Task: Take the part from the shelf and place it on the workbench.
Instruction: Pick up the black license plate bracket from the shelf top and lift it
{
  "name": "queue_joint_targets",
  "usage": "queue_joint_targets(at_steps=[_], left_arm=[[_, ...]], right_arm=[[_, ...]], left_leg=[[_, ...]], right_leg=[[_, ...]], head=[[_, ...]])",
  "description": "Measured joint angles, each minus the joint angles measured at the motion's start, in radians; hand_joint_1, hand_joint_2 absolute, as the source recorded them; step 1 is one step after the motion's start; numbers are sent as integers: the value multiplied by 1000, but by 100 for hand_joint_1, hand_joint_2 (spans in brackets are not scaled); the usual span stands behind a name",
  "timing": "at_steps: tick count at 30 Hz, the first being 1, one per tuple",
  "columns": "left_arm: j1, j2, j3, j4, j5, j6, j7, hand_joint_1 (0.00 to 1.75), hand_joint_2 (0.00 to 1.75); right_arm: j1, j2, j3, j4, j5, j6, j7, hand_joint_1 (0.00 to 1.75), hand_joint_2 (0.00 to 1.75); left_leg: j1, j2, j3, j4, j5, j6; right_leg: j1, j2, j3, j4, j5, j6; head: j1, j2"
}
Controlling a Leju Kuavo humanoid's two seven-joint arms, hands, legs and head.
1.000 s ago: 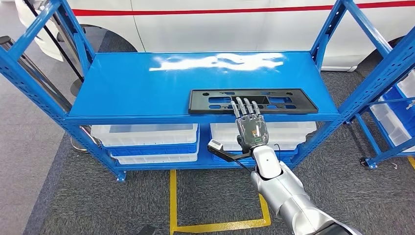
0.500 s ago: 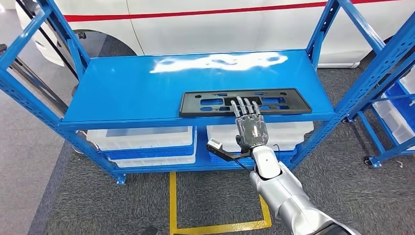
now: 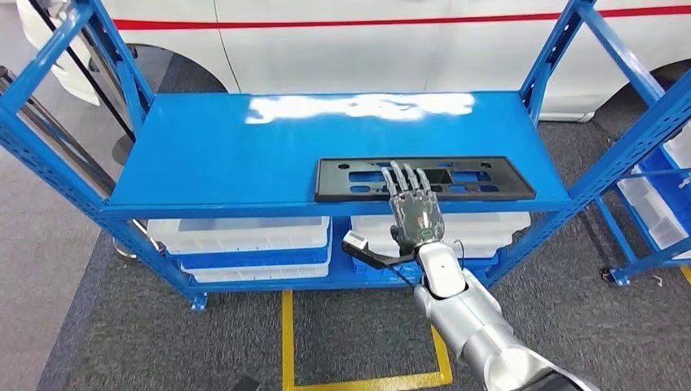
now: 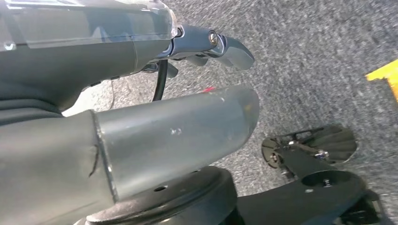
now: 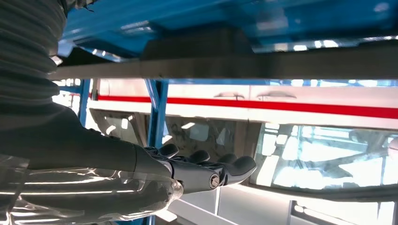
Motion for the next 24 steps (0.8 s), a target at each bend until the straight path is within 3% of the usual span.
queue_joint_targets(at_steps=[2,3,4,6,8,10,13,15,17,18,19,20,22,24], left_arm=[[-1,0,0,0,0,0,0,0,0],[0,0,0,0,-1,0,0,0,0],[1,0,0,0,-1,0,0,0,0],[1,0,0,0,-1,0,0,0,0],[0,-2,0,0,-2,0,0,0,0],[-1,-2,0,0,-1,-1,0,0,0],[-1,-2,-1,0,-1,-1,0,0,0],[-1,-1,-1,0,-1,-1,0,0,0],[0,-1,-1,0,-1,0,0,0,0],[2,-1,-1,0,-1,0,0,0,0],[3,-1,-1,0,0,0,1,0,0],[4,-1,-1,0,0,0,1,0,0],[4,0,-1,0,0,-1,1,0,0],[4,0,-1,0,-1,-1,1,0,0]], right_arm=[[2,0,0,2,0,0,0,0,175],[3,0,0,3,0,0,0,0,175],[4,-1,0,4,-1,0,0,0,175],[3,-1,0,5,-2,0,0,0,175],[1,-1,0,5,-4,0,0,0,175],[0,-1,0,6,-6,1,1,0,175],[-1,0,0,8,-12,3,5,0,175],[-3,0,0,11,-18,9,8,0,175],[-5,-1,0,15,-23,18,12,0,175],[-4,-2,0,19,-26,24,15,0,175],[-4,-2,0,22,-29,31,18,0,175],[-4,-3,0,25,-34,40,22,0,175],[-6,-6,0,30,-41,60,28,0,175],[-11,-10,0,35,-46,82,34,0,175]], left_leg=[[-2,0,2,0,-3,6],[-4,0,4,1,-5,8],[-5,0,7,1,-8,8],[-7,-2,18,1,-15,7],[-10,-3,24,3,-23,1],[-12,-2,25,2,-26,-7],[-12,0,24,13,-42,-23],[-8,0,-16,96,-86,-33],[-3,0,-85,221,-132,-43],[0,0,-110,260,-135,-47],[2,1,-119,263,-119,-50],[5,1,-108,228,-85,-52],[9,1,-56,104,-13,-53],[7,-1,-24,28,8,-46]], right_leg=[[0,-1,-70,125,-42,2],[1,-1,-92,154,-40,1],[1,-1,-94,145,-18,-1],[3,-1,-48,27,62,-12],[10,-2,3,-84,106,-24],[17,-1,19,-115,102,-30],[8,1,33,-134,103,-40],[3,-1,45,-145,103,-48],[2,-2,49,-145,99,-54],[2,-1,51,-143,96,-55],[1,0,53,-141,92,-54],[0,1,56,-137,87,-51],[-1,3,61,-125,73,-42],[2,5,58,-115,64,-31]], head=[[0,0],[0,0],[0,0],[0,0],[0,0],[-1,0],[-2,0],[-5,0],[-6,0],[-6,0],[-6,0],[-6,0],[-7,0],[-7,0]])
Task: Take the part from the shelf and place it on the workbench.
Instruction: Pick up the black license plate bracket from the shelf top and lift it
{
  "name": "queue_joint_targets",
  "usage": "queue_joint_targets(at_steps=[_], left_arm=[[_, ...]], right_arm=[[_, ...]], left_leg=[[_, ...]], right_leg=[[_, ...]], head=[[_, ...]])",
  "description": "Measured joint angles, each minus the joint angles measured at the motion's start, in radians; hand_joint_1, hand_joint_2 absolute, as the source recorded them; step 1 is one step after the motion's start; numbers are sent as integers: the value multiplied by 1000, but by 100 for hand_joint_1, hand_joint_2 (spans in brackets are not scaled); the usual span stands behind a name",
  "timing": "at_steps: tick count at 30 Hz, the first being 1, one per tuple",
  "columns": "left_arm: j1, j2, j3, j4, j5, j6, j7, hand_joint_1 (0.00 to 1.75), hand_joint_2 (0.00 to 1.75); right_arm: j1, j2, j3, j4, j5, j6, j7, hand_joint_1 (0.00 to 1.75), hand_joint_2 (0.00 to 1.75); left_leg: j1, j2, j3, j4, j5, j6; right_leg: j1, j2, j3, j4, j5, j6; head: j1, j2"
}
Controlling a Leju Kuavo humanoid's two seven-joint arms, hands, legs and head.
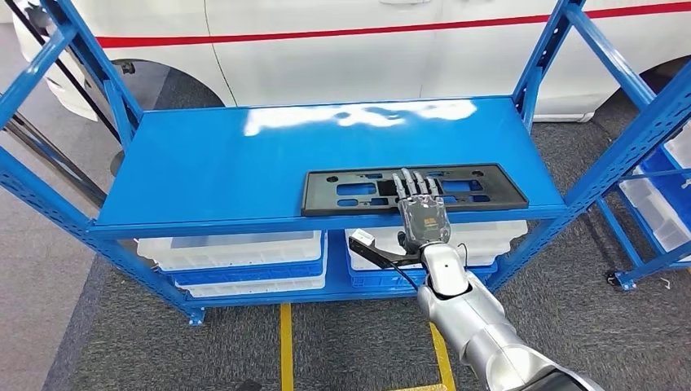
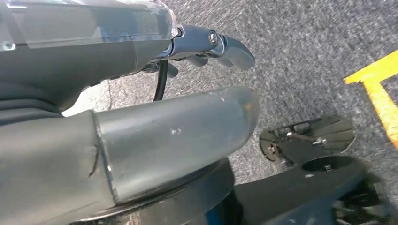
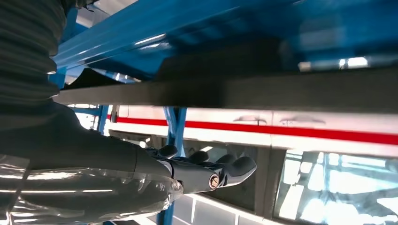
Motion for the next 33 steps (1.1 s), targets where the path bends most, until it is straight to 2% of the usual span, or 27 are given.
queue_joint_targets(at_steps=[3,5,6,8,9,10,11,13,14,15,16,18,19,20,22,23,27,29,30,33], left_arm=[[2,0,0,0,0,0,0,0,0],[4,0,0,0,1,0,0,0,0],[4,0,0,0,1,0,-1,0,0],[2,0,0,0,2,0,-1,0,0],[2,0,0,0,2,0,-2,0,0],[4,0,0,0,2,0,-2,0,0],[5,0,0,0,2,0,-2,0,0],[6,0,0,0,3,0,-2,0,0],[5,1,0,0,3,0,-2,0,0],[5,1,0,0,4,0,-2,0,0],[5,1,0,0,5,1,-2,0,0],[6,1,0,0,8,1,-3,0,0],[7,1,0,0,8,-1,-6,0,0],[7,2,0,0,9,-4,-10,0,0],[8,4,0,0,9,-12,-18,0,0],[8,4,0,0,9,-15,-21,0,0],[9,5,0,0,9,-16,-27,0,0],[9,5,0,0,9,-16,-28,0,0],[9,5,0,0,9,-16,-28,0,0],[9,5,0,0,9,-15,-29,0,0]], right_arm=[[-4,-6,0,6,-7,32,8,0,175],[-8,-11,0,9,-11,49,13,0,175],[-10,-15,0,11,-12,55,15,0,175],[-11,-22,0,15,-13,66,18,0,175],[-10,-25,0,18,-14,69,19,0,175],[-8,-29,0,21,-14,72,20,0,175],[-7,-31,0,23,-14,74,21,0,175],[-10,-34,0,25,-14,77,22,0,175],[-12,-35,0,26,-15,81,23,0,175],[-14,-35,0,27,-17,86,25,0,175],[-15,-36,0,28,-19,94,27,14,175],[-16,-38,0,31,-25,113,35,99,175],[-18,-39,0,32,-27,122,40,141,175],[-20,-41,0,34,-30,131,44,169,175],[-24,-43,0,37,-32,142,47,171,175],[-25,-44,0,38,-32,145,47,171,175],[-30,-45,-1,39,-36,144,47,172,175],[-31,-46,-1,39,-38,142,47,171,175],[-31,-46,-1,39,-39,141,47,171,175],[-33,-47,-1,39,-41,138,47,170,175]], left_leg=[[-3,-2,3,-9,-6,18],[0,0,11,-17,-5,32],[1,0,14,-20,-6,39],[-1,1,17,-20,-9,47],[-1,1,18,-20,-11,49],[-1,0,21,-20,-13,50],[-1,-1,25,-19,-16,49],[-1,-1,33,-18,-23,44],[-4,-2,36,-16,-27,40],[-6,-2,37,-15,-30,35],[-8,-2,37,-16,-31,30],[-9,-2,41,-23,-31,21],[-10,-2,46,-28,-30,25],[-11,-2,51,-32,-28,35],[-13,-2,59,-40,-26,59],[-13,-2,61,-42,-27,64],[-11,-2,67,-46,-26,63],[-9,-2,69,-47,-26,56],[-8,-1,69,-48,-26,49],[-5,-1,71,-50,-28,17]], right_leg=[[1,1,-4,1,-3,15],[-2,-1,-18,34,-26,25],[-3,-3,-40,79,-49,30],[-3,-4,-109,209,-100,35],[-4,-5,-139,258,-111,37],[-4,-5,-154,276,-103,37],[-4,-5,-150,255,-76,37],[-4,-6,-97,128,0,31],[-2,-6,-69,67,24,28],[0,-6,-51,27,36,25],[3,-5,-44,12,33,21],[5,-3,-39,5,31,12],[3,-2,-36,-1,32,9],[1,-1,-32,-7,34,8],[-1,1,-26,-13,36,7],[0,1,-25,-13,35,5],[5,2,-21,-11,31,-2],[7,2,-20,-11,30,-4],[8,2,-20,-10,30,-4],[9,2,-20,-8,29,-5]], head=[[0,0],[0,0],[0,0],[0,0],[0,0],[0,0],[0,0],[0,0],[0,0],[0,0],[-1,0],[-1,0],[-1,0],[-2,0],[-3,0],[-4,0],[-4,0],[-4,0],[-4,0],[-4,0]])
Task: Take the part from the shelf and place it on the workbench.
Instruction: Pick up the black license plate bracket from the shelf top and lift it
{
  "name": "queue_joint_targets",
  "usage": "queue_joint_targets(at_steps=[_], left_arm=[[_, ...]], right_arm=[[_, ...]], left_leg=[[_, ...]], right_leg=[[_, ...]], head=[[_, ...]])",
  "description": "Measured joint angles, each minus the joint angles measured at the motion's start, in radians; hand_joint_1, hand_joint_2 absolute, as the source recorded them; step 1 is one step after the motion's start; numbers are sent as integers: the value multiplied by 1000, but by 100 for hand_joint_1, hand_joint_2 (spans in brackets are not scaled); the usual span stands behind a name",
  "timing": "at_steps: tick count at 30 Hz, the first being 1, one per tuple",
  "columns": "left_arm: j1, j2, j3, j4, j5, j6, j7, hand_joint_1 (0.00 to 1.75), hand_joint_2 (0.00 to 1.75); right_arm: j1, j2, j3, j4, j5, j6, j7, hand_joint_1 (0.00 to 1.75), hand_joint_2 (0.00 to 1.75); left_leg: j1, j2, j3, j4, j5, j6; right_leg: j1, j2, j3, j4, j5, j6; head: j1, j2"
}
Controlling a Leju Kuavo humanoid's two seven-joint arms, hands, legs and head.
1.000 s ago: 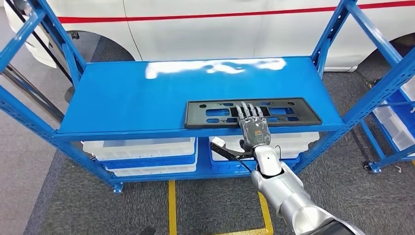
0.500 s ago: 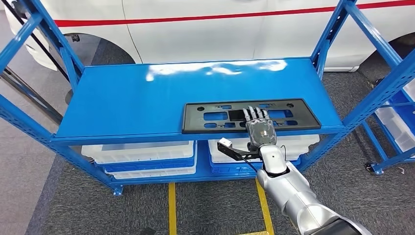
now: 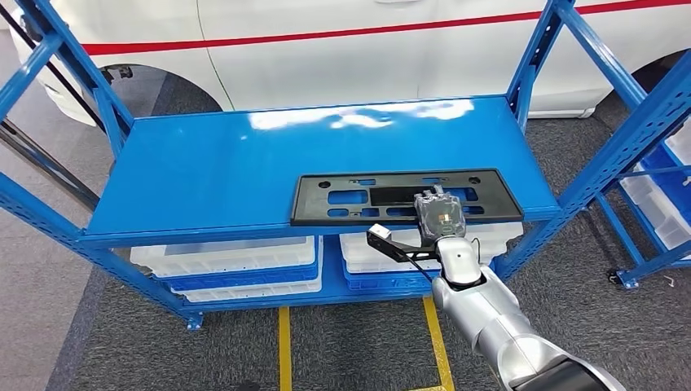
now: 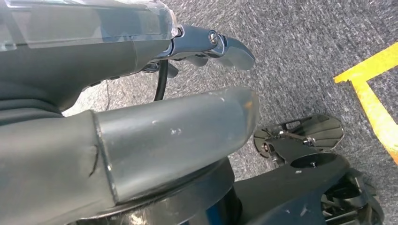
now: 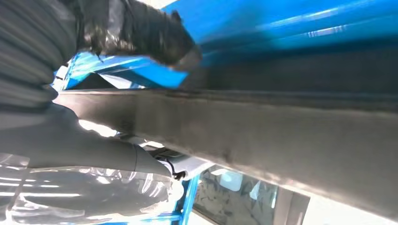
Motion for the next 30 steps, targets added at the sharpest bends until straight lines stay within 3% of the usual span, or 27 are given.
queue_joint_targets(at_steps=[2,12,16,30], left_arm=[[0,0,0,0,0,2,0,0,0],[1,0,0,0,-9,3,-7,0,0],[1,0,0,0,-13,5,-9,0,175],[0,0,-9,0,-28,35,-9,0,175]], right_arm=[[-2,-2,0,0,0,-4,0,170,175],[0,-3,0,2,0,-19,-9,171,175],[0,-3,0,2,0,-27,-9,175,175],[11,-4,0,2,13,-66,-8,174,175]], left_leg=[[1,0,0,0,0,-9],[-2,-1,-3,6,-1,-9],[-3,-1,-3,7,-2,-8],[-3,-1,-3,7,-2,-8]], right_leg=[[0,0,0,1,0,0],[-3,-1,2,0,1,1],[-4,-1,2,0,1,1],[-3,-1,1,-1,1,1]], head=[[0,0],[0,0],[1,0],[1,0]])
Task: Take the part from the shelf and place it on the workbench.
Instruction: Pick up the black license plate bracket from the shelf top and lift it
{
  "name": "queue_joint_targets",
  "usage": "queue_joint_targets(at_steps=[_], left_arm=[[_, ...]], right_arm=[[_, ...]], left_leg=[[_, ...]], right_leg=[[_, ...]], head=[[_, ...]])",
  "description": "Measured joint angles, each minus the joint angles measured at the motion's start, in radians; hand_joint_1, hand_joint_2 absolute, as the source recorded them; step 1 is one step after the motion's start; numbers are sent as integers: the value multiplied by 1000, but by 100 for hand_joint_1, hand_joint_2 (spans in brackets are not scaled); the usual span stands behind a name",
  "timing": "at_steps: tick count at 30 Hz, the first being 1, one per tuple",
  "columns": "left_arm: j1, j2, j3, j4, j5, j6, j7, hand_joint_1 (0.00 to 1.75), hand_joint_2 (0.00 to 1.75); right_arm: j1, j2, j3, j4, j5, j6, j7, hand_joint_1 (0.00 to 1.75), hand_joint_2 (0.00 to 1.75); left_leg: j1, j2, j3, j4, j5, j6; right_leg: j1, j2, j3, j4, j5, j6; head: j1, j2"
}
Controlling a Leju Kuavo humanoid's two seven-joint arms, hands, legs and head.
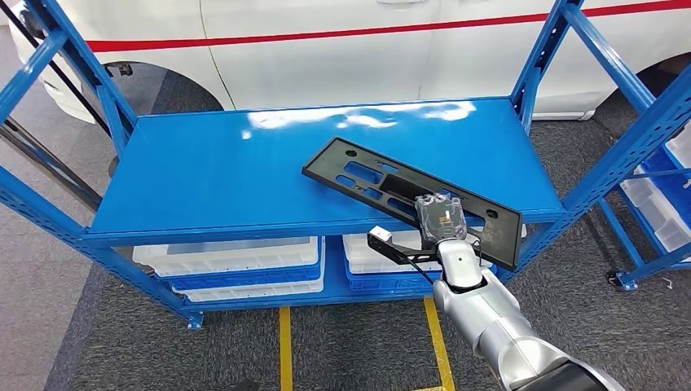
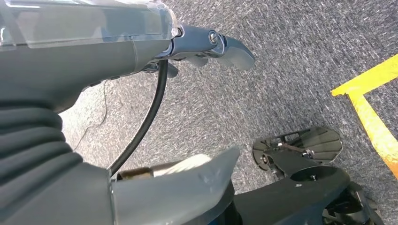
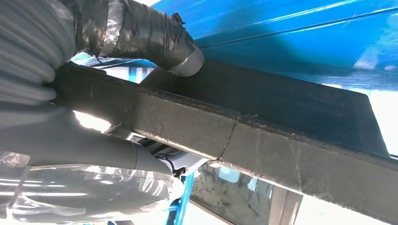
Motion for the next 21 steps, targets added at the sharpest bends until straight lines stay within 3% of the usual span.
queue_joint_targets(at_steps=[21], left_arm=[[-7,-2,-17,0,-21,85,-44,0,175]], right_arm=[[16,-13,0,0,22,-66,6,173,175]], left_leg=[[0,0,0,0,0,0]], right_leg=[[0,0,0,0,0,0]], head=[[0,0]])
